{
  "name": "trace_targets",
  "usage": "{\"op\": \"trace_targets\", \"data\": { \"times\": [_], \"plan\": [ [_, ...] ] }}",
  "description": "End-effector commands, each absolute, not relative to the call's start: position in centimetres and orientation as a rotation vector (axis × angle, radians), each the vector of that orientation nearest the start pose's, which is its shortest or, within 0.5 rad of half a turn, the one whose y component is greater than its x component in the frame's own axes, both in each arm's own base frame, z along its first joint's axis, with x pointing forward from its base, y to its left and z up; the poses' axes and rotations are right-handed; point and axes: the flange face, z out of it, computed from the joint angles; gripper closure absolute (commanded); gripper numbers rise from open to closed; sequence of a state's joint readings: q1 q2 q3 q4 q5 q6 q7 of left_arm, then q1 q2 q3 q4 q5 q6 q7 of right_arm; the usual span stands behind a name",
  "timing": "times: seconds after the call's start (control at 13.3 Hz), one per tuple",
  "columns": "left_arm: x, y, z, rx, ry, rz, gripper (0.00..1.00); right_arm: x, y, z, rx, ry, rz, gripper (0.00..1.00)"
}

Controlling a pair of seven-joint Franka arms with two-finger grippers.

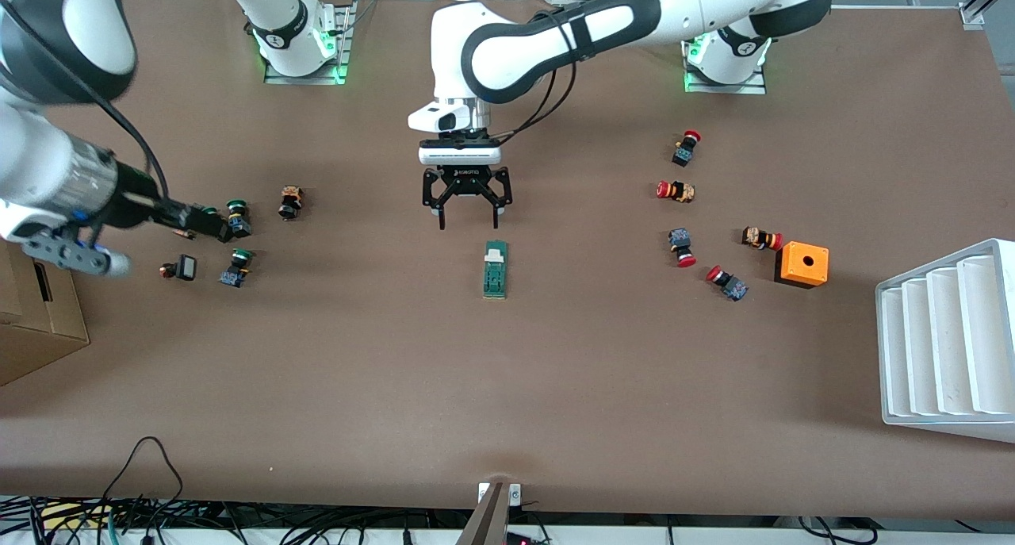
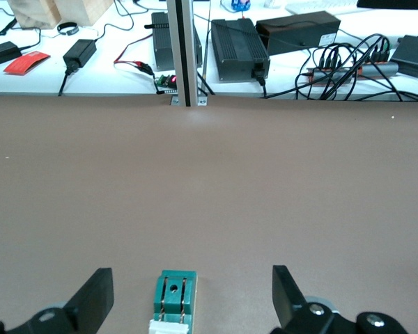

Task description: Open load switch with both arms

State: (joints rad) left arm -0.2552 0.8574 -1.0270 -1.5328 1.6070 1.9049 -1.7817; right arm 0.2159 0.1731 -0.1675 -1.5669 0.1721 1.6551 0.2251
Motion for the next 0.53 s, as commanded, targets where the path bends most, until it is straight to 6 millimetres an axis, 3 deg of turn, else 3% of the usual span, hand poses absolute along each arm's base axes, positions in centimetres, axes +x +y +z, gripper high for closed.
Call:
{"op": "trace_targets", "data": {
  "times": [0.0,0.23,0.45],
  "plan": [
    [42.8,-58.1,38.0,-2.932,-0.063,-1.086,0.00,57.5,3.2,55.0,-3.079,0.035,0.140,0.01],
    [44.0,-57.0,43.3,-2.988,-0.069,-0.968,0.00,55.6,2.3,56.3,-3.107,-0.037,0.111,0.01],
    [45.6,-54.4,49.4,-3.067,-0.066,-0.787,0.00,56.3,2.3,56.2,-3.121,-0.041,0.108,0.01]
  ]
}}
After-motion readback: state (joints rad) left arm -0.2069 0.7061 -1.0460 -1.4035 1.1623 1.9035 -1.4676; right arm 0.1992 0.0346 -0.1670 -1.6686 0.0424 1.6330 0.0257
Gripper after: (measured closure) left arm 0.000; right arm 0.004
